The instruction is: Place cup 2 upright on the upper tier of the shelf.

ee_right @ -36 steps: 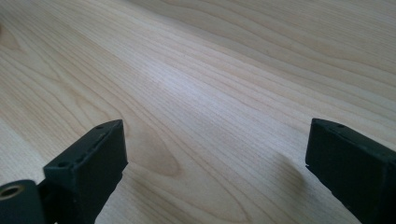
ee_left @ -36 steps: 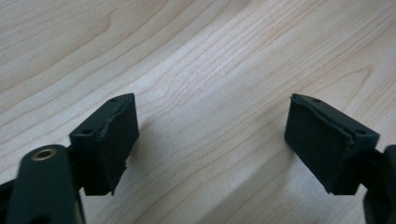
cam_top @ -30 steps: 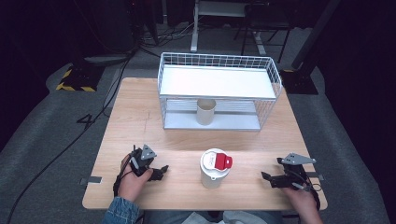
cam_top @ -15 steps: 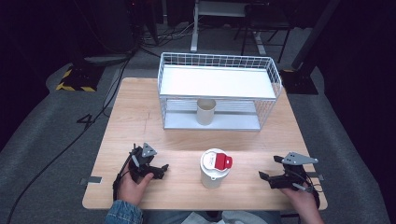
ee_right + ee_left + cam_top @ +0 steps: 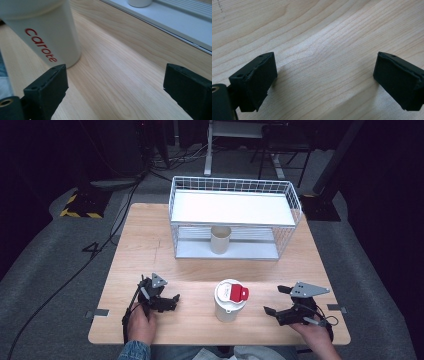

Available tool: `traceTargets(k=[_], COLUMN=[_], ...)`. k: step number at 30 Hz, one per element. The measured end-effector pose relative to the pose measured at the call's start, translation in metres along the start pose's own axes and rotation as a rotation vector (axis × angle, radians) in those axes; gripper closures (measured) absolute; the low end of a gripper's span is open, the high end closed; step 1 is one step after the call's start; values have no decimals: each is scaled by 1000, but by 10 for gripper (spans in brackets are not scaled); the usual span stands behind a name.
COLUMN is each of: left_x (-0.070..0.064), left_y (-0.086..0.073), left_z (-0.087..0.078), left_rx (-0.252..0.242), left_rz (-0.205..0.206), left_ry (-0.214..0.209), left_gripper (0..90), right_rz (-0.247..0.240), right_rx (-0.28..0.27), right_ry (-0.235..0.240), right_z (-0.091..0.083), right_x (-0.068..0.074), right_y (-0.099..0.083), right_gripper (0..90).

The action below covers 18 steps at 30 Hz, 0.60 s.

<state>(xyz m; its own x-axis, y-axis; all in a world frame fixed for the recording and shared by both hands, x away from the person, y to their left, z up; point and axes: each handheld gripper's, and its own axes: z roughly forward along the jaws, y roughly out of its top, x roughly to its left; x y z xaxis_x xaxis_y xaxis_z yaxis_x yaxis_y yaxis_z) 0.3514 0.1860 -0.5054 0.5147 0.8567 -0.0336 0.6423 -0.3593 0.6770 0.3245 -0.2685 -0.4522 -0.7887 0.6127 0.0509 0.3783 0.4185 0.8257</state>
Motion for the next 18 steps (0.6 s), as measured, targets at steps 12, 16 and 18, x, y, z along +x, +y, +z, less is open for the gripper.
traceTargets(k=[12, 16, 18], left_x=[0, 0, 0], left_y=[1, 1, 1], left_z=[1, 2, 2], left_rx=[16, 15, 15], left_rz=[11, 9, 8], left_ry=[-1, -1, -1], left_gripper=[1, 0, 0], right_rz=[-50, -63, -65], right_rx=[-40, -57, -65], right_ry=[122, 142, 153], right_z=[19, 25, 28], right_x=[27, 36, 39], right_y=[18, 21, 22], right_gripper=[52, 50, 50])
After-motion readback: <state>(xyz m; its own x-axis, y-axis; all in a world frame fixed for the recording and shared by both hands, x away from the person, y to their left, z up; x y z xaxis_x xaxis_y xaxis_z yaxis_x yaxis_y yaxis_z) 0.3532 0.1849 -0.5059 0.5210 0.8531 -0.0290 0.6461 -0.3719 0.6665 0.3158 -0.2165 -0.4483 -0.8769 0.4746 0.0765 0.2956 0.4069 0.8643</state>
